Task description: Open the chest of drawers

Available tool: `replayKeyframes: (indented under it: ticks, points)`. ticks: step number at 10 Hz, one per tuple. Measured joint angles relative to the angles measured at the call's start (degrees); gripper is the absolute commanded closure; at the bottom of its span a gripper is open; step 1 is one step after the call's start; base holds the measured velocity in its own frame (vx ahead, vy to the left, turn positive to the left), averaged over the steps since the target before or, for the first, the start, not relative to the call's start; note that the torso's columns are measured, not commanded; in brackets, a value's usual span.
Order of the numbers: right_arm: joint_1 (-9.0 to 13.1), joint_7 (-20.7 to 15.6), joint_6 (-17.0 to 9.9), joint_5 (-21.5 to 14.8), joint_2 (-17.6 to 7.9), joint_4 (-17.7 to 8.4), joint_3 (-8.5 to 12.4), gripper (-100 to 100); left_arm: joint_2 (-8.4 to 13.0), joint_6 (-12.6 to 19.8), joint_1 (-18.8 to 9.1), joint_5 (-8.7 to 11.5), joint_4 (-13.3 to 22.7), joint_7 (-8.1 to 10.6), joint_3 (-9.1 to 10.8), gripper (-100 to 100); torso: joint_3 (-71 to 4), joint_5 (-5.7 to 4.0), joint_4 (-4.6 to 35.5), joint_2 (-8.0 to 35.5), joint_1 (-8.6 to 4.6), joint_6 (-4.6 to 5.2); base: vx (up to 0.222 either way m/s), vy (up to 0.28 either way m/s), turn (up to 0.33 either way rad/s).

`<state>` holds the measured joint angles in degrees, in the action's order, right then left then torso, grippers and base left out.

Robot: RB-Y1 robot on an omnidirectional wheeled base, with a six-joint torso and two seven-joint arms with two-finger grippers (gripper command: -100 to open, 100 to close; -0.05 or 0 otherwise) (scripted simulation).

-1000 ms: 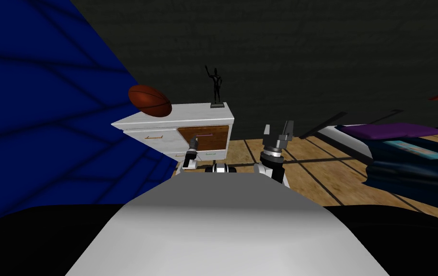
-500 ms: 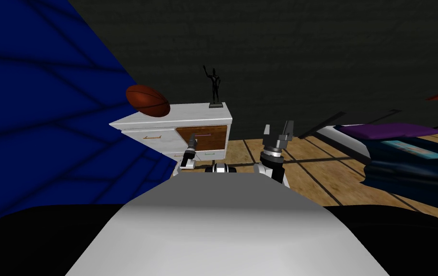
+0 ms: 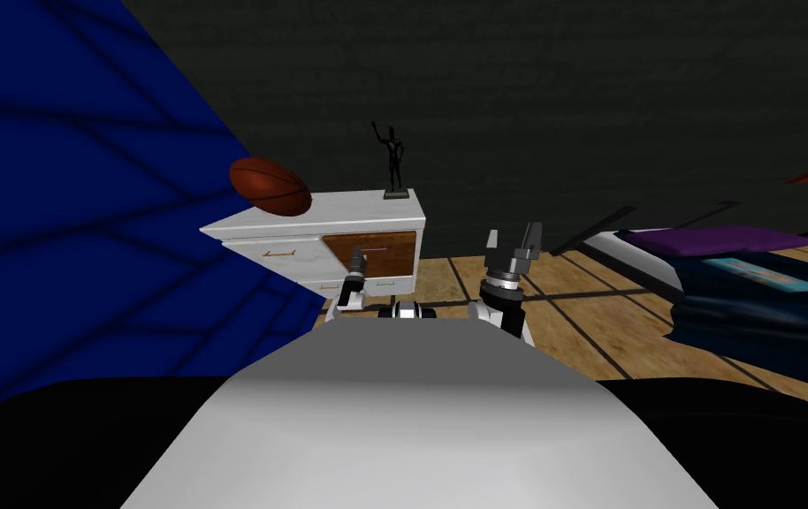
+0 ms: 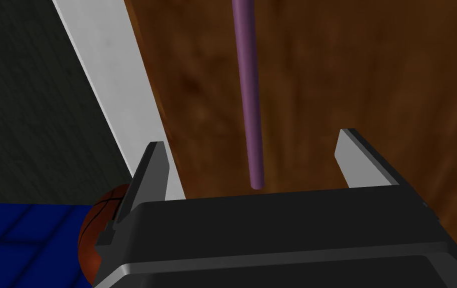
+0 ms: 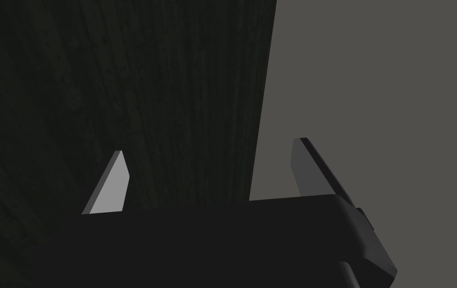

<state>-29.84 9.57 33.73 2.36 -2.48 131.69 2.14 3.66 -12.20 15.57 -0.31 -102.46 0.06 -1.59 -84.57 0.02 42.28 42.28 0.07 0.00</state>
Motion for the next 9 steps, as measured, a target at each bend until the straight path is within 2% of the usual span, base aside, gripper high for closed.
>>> replayKeyframes:
  ticks: [3, 5, 6, 9]
  points:
    - [0.0, 0.0, 0.0, 0.0, 0.0, 0.0, 0.0, 0, -3.7, 0.3, 0.0, 0.0, -0.3, -0.04, -0.03, -100, 0.0, -0.03, 0.0, 0.0, -0.09, 0.0, 0.0, 0.0, 0.0]
    - [0.0, 0.0, 0.0, 0.0, 0.0, 0.0, 0.0, 0, -3.8, 1.1, 0.1, 0.0, -1.3, -0.03, 0.03, -100, -0.1, -0.02, 0.0, -0.2, -0.04, 0.0, 0.051, 0.006, -0.01]
    - [0.0, 0.0, 0.0, 0.0, 0.0, 0.0, 0.0, 0, -3.8, 1.3, 0.1, 0.0, -1.4, -0.03, 0.04, 100, -0.1, -0.01, 0.0, -0.1, -0.06, 0.0, 0.006, 0.001, 0.001]
    - [0.0, 0.0, 0.0, 0.0, 0.0, 0.0, 0.0, 0, -3.6, 1.5, 0.7, 0.1, -2.4, 0.12, -0.3, 100, 0.4, -0.06, 0.2, 0.7, -0.11, -0.07, -0.166, -0.011, 0.011]
